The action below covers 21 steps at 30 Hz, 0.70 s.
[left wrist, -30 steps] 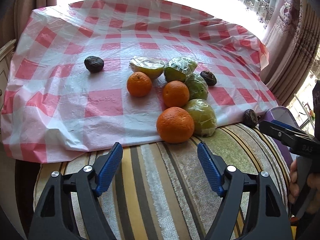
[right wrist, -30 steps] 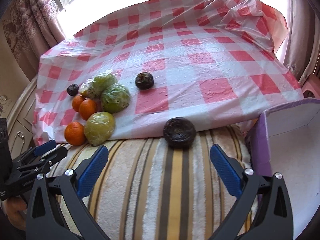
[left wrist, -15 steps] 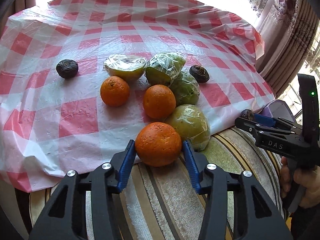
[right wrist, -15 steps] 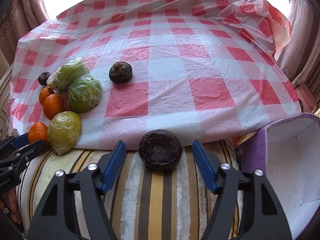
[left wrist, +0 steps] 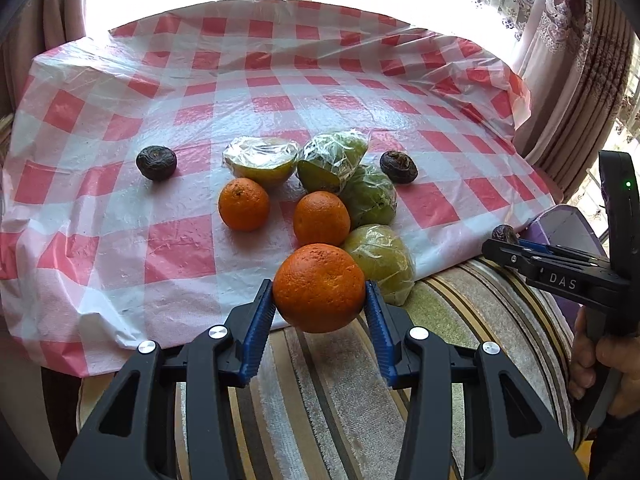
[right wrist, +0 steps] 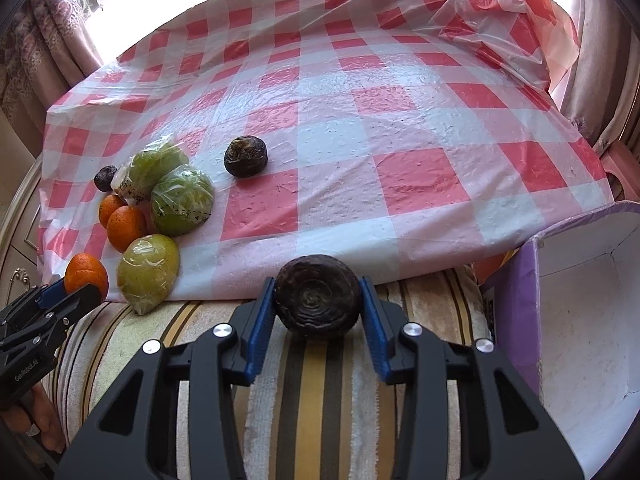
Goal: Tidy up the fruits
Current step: 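Grasp the large orange with the left gripper while the right gripper grasps the dark round fruit, then carry both fruits into the white box and open both grippers to release them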
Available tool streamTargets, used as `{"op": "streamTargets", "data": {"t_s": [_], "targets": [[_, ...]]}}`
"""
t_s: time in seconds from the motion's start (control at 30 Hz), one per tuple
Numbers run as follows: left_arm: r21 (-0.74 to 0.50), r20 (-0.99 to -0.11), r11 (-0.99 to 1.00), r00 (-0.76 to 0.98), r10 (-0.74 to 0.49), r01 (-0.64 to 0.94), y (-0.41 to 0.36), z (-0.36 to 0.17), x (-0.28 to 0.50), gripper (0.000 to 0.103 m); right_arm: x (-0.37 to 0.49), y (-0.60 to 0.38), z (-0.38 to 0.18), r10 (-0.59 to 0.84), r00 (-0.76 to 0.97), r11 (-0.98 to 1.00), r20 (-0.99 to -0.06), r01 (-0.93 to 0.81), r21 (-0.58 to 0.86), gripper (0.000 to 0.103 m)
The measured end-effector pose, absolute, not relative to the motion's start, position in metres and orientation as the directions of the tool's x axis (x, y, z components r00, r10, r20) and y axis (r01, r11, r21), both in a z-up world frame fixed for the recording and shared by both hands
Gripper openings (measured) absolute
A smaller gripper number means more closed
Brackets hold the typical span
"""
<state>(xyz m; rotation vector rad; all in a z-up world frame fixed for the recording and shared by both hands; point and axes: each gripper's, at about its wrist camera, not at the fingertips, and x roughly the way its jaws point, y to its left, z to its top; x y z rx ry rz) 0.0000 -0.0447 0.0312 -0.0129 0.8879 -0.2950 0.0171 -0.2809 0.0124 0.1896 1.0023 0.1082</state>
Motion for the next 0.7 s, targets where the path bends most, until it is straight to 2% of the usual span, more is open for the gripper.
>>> {"op": "streamTargets", "data": {"t_s": [0.2,0.33,0.7], "targets": [[-0.106,-0.724,0.945,0.628,-0.287,0.310,-0.069,0.056,-0.004,0.043,0.001,-0.304,0.036,0.216,0.575,0.964,-0.789,0.000,0.264,0.042],[-0.069,-0.708,0.914,0.626,-0.327,0.400,-0.105,0.071,-0.004,0.043,-0.014,-0.335,0.057,0.180,0.617,0.967,-0.766,0.032,0.253,0.042],[-0.035,-0.690,0.713,0.499,-0.524,0.700,-0.256,0.081,-0.017,0.043,-0.045,-0.462,0.041,-0.055,0.575,0.961,-0.816,0.251,0.113,0.042]]}}
